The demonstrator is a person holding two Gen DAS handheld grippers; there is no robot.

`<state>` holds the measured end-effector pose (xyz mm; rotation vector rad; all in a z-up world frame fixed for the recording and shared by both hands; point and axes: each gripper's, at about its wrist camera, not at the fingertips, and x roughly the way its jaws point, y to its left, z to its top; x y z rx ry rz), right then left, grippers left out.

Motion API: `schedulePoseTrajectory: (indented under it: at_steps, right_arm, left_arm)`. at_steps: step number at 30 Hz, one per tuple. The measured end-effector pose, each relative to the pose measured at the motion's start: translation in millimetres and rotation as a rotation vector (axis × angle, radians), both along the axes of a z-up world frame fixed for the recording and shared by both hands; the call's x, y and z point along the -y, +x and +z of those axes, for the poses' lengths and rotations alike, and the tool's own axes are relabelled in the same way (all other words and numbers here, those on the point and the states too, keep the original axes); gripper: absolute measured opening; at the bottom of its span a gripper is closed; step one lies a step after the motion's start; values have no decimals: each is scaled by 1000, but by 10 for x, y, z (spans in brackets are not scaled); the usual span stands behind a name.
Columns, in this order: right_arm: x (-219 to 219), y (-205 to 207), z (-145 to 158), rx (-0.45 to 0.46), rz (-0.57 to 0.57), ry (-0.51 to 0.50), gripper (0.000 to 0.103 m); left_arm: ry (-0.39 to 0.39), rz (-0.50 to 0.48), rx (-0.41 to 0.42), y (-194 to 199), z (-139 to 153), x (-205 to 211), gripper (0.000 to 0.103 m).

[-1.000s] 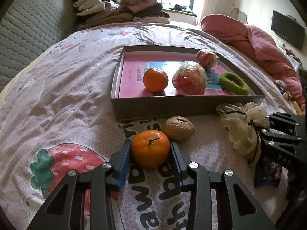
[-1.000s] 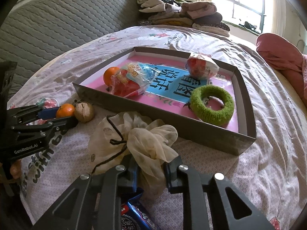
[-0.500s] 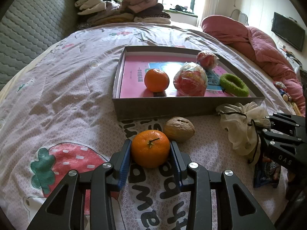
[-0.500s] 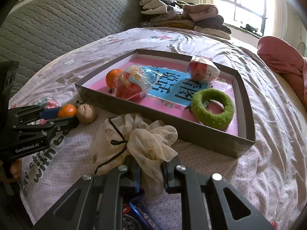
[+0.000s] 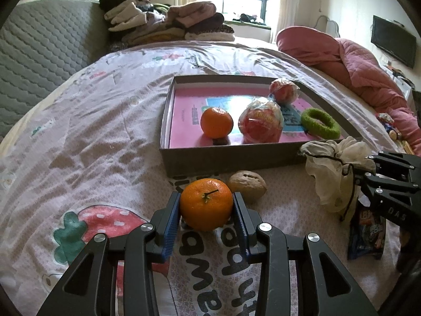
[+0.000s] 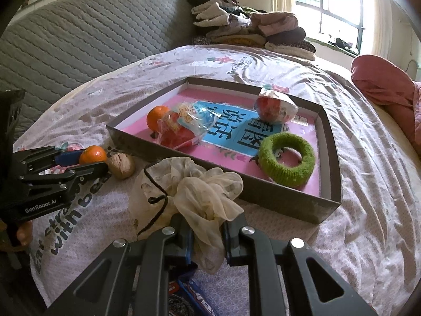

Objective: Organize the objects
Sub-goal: 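Lift and carry the mandarin over the tray while the right tool carries the mesh bag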

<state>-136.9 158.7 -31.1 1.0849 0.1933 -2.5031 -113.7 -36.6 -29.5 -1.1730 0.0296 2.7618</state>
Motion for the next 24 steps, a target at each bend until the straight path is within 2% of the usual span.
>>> schedulePoseTrajectory:
  at_steps: [10,24]
  right_arm:
    - [-93,12,134,-20,-18,-53,17]
    - [-249,35,389,-105,-61,-83,17]
  left_arm:
    - [-4,6,-41,54,111,-4,39]
    - [3,-16,-104,129,330,-62,39]
